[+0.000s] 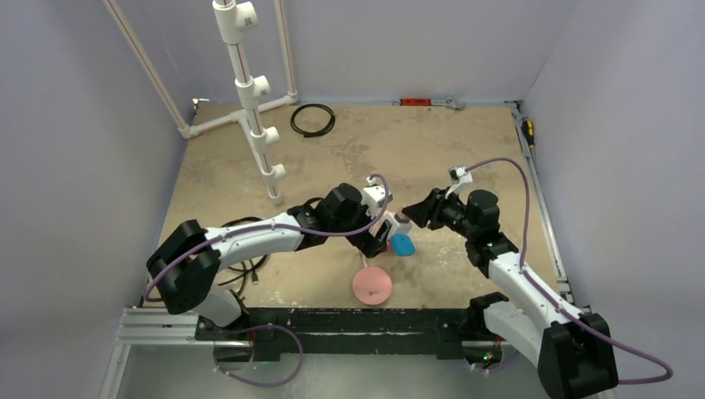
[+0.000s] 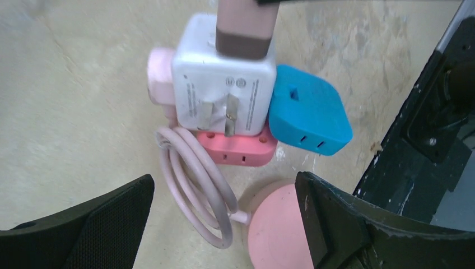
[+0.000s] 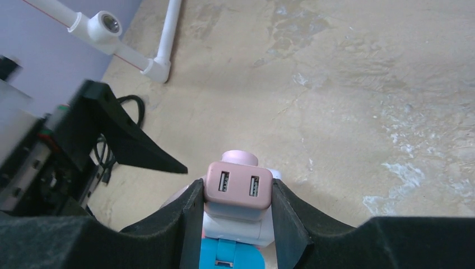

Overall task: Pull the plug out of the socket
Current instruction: Remove the plug from the socket.

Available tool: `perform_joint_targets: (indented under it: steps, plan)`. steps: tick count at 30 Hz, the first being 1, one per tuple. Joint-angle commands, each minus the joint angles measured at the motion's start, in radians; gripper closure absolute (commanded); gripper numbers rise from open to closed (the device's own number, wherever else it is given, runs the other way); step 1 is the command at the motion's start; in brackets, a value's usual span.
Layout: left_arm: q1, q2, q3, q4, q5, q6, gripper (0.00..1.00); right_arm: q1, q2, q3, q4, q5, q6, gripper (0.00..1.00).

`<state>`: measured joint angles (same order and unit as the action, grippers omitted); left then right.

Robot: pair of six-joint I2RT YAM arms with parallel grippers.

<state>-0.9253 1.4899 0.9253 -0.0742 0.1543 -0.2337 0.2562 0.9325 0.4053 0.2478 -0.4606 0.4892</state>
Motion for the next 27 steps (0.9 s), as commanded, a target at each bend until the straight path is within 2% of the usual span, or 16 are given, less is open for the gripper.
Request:
perform_joint_targets:
  steps: [1, 3, 12, 18, 26, 27]
  plan:
    - [0.007, 0.047, 0.024, -0.033, 0.092, -0.053, 0.05, 0.004, -0.046, -0.001, 0.037, 0.054, -0.017, 1.0]
    - [0.021, 0.052, 0.026, -0.034, 0.09, -0.049, 0.08, 0.005, -0.054, -0.014, 0.043, 0.064, -0.019, 1.0]
    - [0.047, 0.104, 0.045, -0.033, 0.114, -0.051, 0.39, 0.005, -0.045, -0.027, 0.079, 0.047, -0.027, 1.0]
    - [0.048, 0.148, 0.066, -0.031, 0.112, -0.05, 0.55, 0.011, -0.07, -0.041, 0.086, 0.043, -0.036, 1.0]
    - [0.048, 0.193, 0.086, -0.055, 0.083, -0.019, 1.0, 0.07, -0.107, -0.06, 0.024, 0.137, -0.048, 1.0]
    - [0.047, 0.195, 0.087, -0.063, 0.067, -0.013, 1.0, 0.071, -0.107, -0.063, 0.018, 0.138, -0.043, 0.94]
